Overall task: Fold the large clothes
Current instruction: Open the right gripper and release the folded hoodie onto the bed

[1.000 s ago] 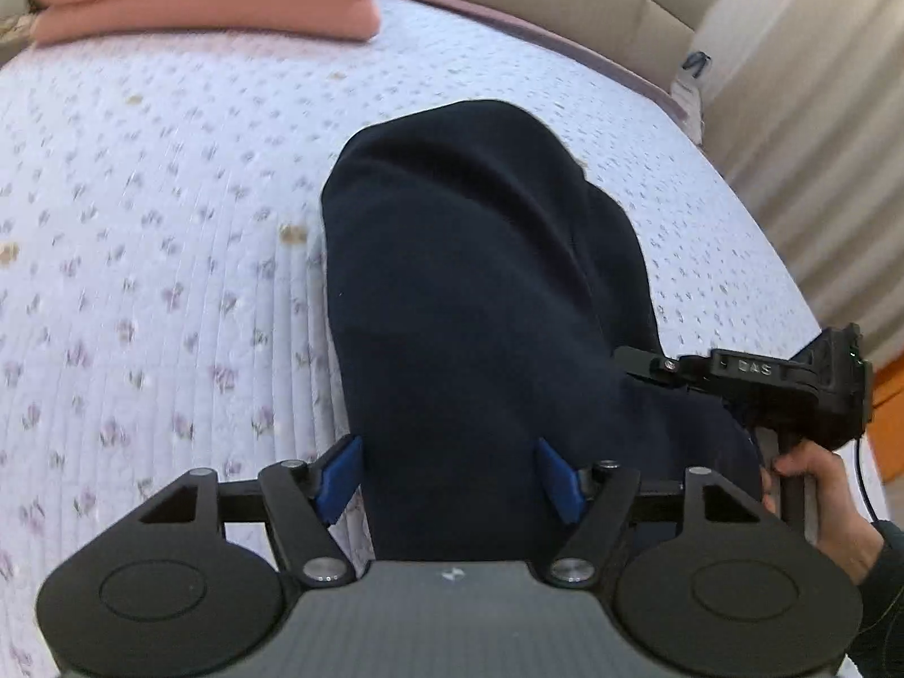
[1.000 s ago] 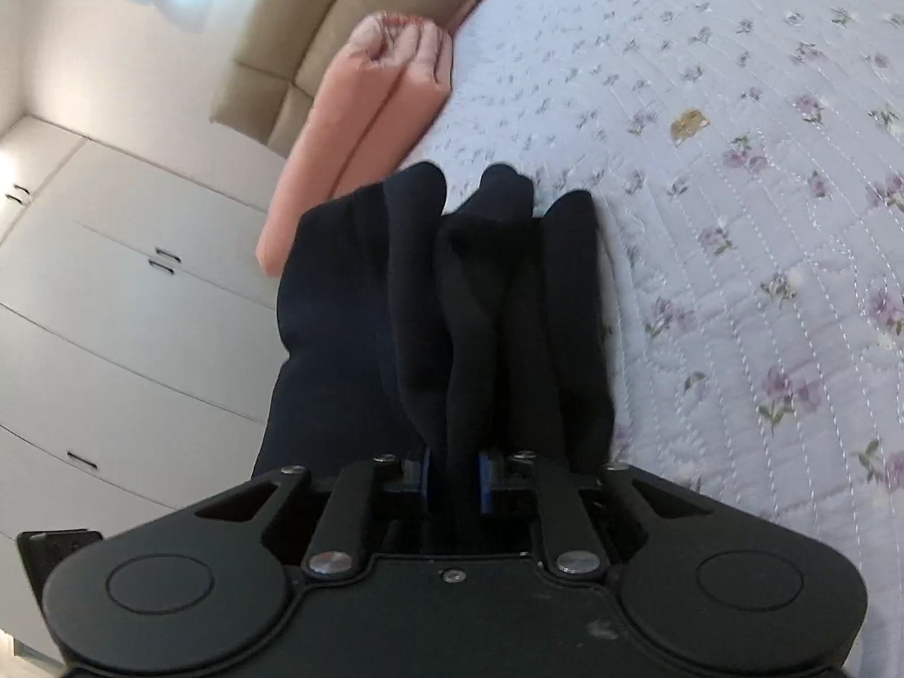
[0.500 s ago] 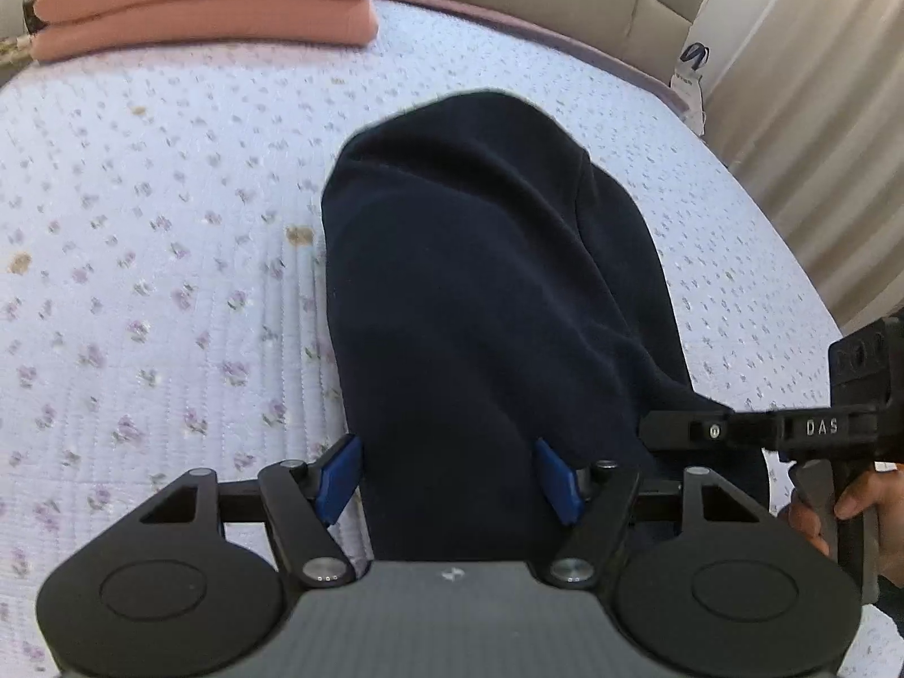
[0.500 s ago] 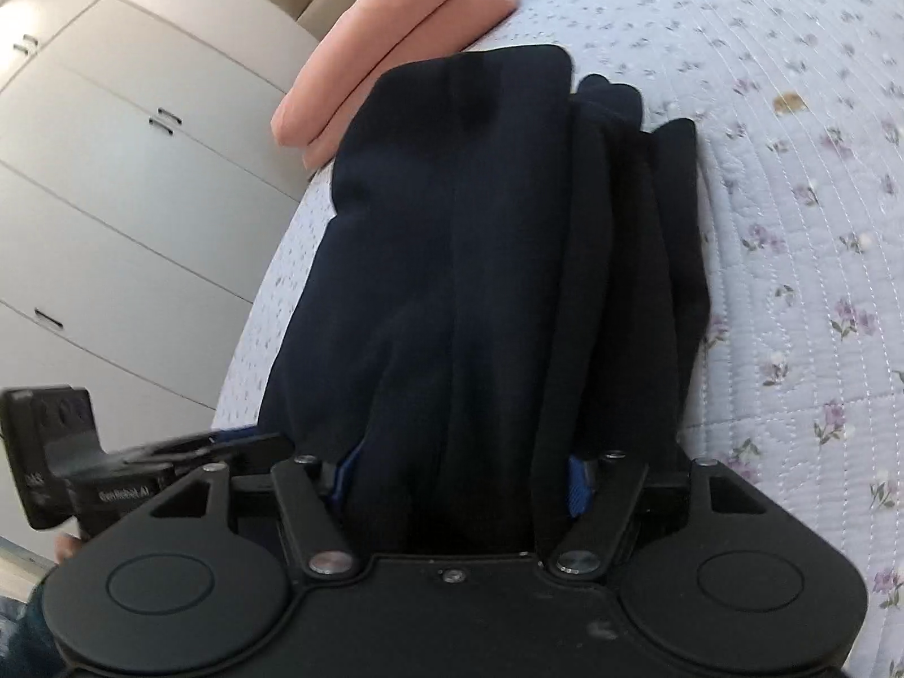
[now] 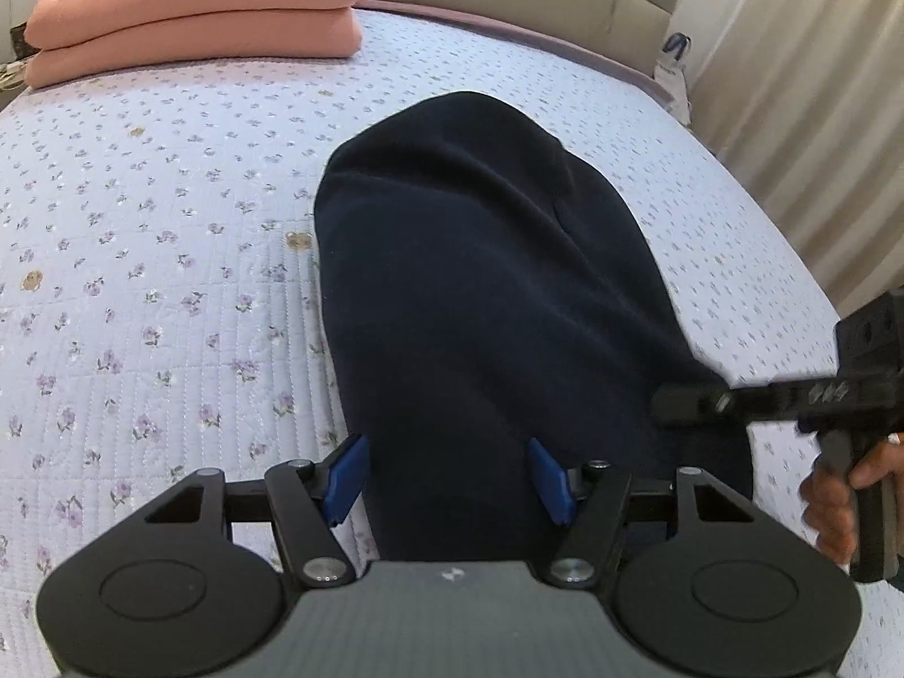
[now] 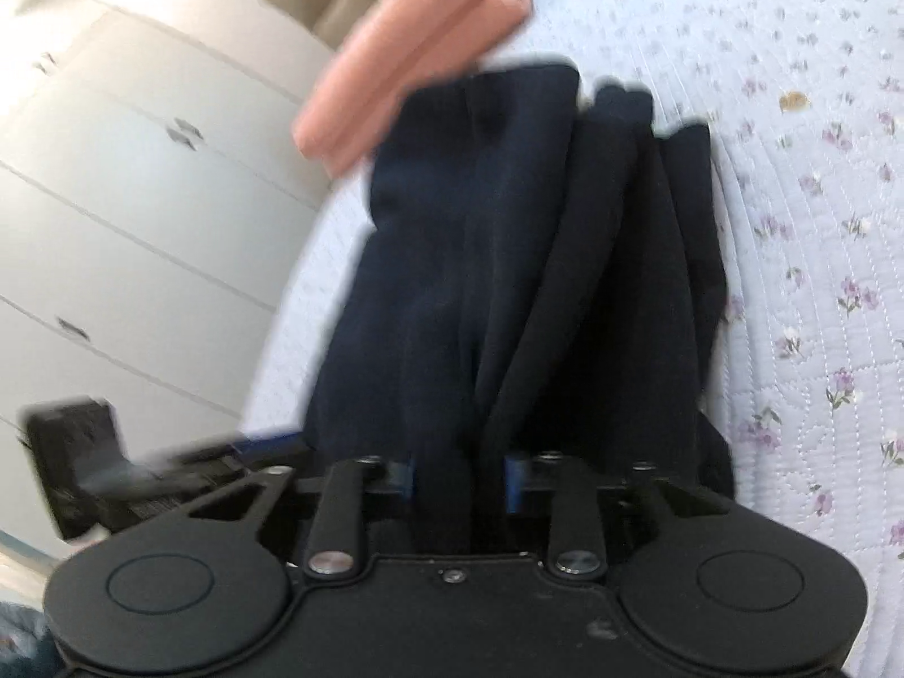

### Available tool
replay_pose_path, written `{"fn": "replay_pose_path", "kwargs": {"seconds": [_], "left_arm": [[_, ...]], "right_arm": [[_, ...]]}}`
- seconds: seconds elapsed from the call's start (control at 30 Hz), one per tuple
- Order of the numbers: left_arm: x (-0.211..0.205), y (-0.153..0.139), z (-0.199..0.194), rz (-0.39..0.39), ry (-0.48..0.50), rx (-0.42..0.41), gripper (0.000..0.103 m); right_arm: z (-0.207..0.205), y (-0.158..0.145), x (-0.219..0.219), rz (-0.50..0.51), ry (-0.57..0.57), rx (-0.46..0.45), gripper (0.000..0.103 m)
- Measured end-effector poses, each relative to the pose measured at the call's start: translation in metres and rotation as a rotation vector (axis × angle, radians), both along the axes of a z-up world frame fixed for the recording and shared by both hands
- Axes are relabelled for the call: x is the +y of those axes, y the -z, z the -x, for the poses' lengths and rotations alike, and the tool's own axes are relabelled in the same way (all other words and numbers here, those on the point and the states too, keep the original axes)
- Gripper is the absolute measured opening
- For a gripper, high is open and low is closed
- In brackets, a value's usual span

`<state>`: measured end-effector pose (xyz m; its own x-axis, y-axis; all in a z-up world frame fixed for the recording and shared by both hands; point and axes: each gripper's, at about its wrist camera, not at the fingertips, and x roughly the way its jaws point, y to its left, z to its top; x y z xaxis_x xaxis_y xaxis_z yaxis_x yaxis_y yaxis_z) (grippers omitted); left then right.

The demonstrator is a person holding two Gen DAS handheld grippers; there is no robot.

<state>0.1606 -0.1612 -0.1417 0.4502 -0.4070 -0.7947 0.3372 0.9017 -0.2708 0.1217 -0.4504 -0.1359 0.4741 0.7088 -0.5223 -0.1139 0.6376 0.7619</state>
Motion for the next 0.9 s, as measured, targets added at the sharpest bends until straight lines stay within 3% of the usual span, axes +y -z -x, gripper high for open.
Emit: {"fn": "replay_pose_path", "kwargs": {"seconds": [0.1,0.2,0.27,0.33,0.43,0.47,0.5,0.53,0.57,0.67,0.73,0.77,0.83,0.9], "left_arm": [[0.001,-0.007,0.006,0.009,0.039,-0.005,0.068],[-0.008,-0.004,0.011,-0.007,0.073,0.015,0.072],[-0.016,0.002,0.011,-0.032,0.083,0.024,0.072],[-0.022,0.011,0.009,-0.030,0.092,0.050,0.076],[-0.035,0.022,0.008,-0.070,0.101,0.067,0.081],[-0.039,0.024,0.009,-0.094,0.112,0.059,0.082],[-0.043,0.026,0.011,-0.120,0.123,0.049,0.083],[-0.044,0.029,0.011,-0.136,0.128,0.046,0.083],[-0.045,0.031,0.012,-0.149,0.131,0.045,0.083],[-0.047,0.034,0.013,-0.159,0.134,0.043,0.083],[-0.049,0.033,0.014,-0.171,0.139,0.042,0.083],[-0.050,0.032,0.014,-0.174,0.140,0.044,0.083],[-0.050,0.031,0.014,-0.176,0.142,0.047,0.083],[-0.050,0.029,0.017,-0.182,0.150,0.045,0.083]], "right_arm": [[0.017,-0.033,-0.011,-0.071,0.029,-0.124,0.027],[0.028,-0.051,-0.016,-0.019,0.022,-0.197,0.027],[0.028,-0.036,-0.019,0.088,0.009,-0.167,0.026],[0.021,-0.008,-0.022,0.161,-0.004,-0.068,0.026],[0.010,0.016,-0.027,0.183,-0.021,0.012,0.040],[0.006,0.012,-0.027,0.172,-0.030,0.013,0.056],[0.002,0.002,-0.026,0.176,-0.030,0.000,0.062],[-0.002,-0.009,-0.026,0.198,-0.025,-0.036,0.077],[-0.009,-0.026,-0.022,0.241,-0.020,-0.103,0.085],[-0.042,-0.070,-0.002,0.380,-0.071,-0.338,0.092],[-0.073,-0.085,0.019,0.447,-0.150,-0.485,0.103],[-0.090,-0.087,0.029,0.470,-0.199,-0.531,0.103],[-0.135,-0.083,0.049,0.525,-0.260,-0.580,0.103],[-0.174,-0.073,0.057,0.520,-0.249,-0.537,0.103]]}}
